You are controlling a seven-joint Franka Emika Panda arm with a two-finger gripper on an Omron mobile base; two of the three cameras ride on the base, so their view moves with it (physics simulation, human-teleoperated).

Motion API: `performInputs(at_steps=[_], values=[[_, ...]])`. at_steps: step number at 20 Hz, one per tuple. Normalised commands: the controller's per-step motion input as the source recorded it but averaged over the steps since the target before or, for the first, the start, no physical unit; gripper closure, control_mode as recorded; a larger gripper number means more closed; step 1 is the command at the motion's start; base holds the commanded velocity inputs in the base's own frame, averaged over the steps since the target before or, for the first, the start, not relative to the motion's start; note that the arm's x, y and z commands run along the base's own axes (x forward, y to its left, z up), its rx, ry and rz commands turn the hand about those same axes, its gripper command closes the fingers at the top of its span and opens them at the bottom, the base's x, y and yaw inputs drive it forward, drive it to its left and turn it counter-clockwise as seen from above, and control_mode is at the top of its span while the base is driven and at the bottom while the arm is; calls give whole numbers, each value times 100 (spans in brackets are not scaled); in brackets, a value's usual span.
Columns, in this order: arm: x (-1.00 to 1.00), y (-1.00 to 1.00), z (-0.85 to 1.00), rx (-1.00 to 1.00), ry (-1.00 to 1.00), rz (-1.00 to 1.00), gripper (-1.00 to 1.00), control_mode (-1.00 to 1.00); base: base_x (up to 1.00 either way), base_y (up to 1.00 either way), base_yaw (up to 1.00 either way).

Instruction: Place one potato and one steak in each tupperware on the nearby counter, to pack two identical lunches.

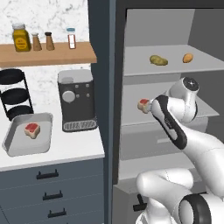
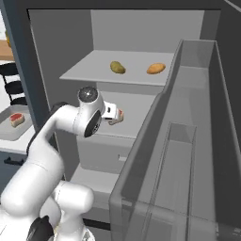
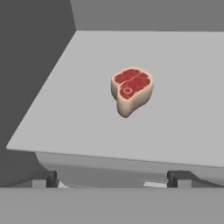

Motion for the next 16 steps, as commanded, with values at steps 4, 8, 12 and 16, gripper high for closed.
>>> performInputs(at_steps=[4,8,12,16], values=[[40,0,-24,0,0,0,-100,-100,0,0,0],[39,0,-18,0,0,0,-100,-100,0,0,0],[36,0,-21,0,1,0,-100,-100,0,0,0],[26,0,-20,-1,1,-3,-100,-100,0,0,0]])
